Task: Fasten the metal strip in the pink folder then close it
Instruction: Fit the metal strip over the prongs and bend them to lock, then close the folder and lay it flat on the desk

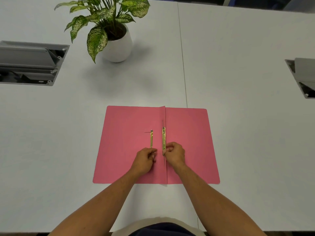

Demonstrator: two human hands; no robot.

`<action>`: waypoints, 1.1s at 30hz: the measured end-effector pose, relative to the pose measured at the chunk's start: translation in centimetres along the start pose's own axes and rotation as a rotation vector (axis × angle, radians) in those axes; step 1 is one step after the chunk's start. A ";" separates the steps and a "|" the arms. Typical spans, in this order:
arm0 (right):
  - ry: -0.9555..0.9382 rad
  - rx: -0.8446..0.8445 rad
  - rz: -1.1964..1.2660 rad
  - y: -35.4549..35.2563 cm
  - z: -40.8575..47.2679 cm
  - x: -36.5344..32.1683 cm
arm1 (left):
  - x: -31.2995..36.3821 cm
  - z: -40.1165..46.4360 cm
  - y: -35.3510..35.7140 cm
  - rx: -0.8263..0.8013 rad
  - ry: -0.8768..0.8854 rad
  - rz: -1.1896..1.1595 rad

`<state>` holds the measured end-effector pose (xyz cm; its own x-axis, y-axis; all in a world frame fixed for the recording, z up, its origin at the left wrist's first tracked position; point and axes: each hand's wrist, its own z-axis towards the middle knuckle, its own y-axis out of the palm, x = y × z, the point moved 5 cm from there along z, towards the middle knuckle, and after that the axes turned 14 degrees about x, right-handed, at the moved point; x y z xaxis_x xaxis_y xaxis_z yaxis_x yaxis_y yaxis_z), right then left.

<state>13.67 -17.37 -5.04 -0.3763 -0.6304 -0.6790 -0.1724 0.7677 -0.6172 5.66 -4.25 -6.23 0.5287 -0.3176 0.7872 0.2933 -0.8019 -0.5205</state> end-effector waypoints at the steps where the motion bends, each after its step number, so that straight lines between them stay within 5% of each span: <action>1: 0.009 0.015 0.008 -0.5 0.3 0.2 | -0.1 0.1 -0.5 0.049 0.000 0.004; 8: -0.034 0.081 0.014 -3.5 2.6 1.1 | -0.8 1.1 -4.5 0.399 0.001 0.286; 12: -0.084 0.076 -0.016 -4.4 3.3 1.3 | -2.0 1.6 -6.5 0.466 -0.177 0.435; 23: -0.155 0.093 -0.009 -4.8 3.9 1.6 | -4.2 2.6 -9.0 0.586 -0.490 0.199; 30: -0.154 0.034 -0.020 -3.8 4.4 1.1 | 1.2 4.6 -12.5 0.621 -0.262 0.158; 33: -0.181 -0.029 -0.050 -2.6 4.5 0.2 | 4.6 6.0 -13.8 0.513 -0.149 0.113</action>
<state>18.12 -19.98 -5.34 -0.1969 -0.6760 -0.7101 -0.2139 0.7364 -0.6418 8.84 8.45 2.58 0.6756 -0.2822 0.6811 0.5593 -0.4057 -0.7229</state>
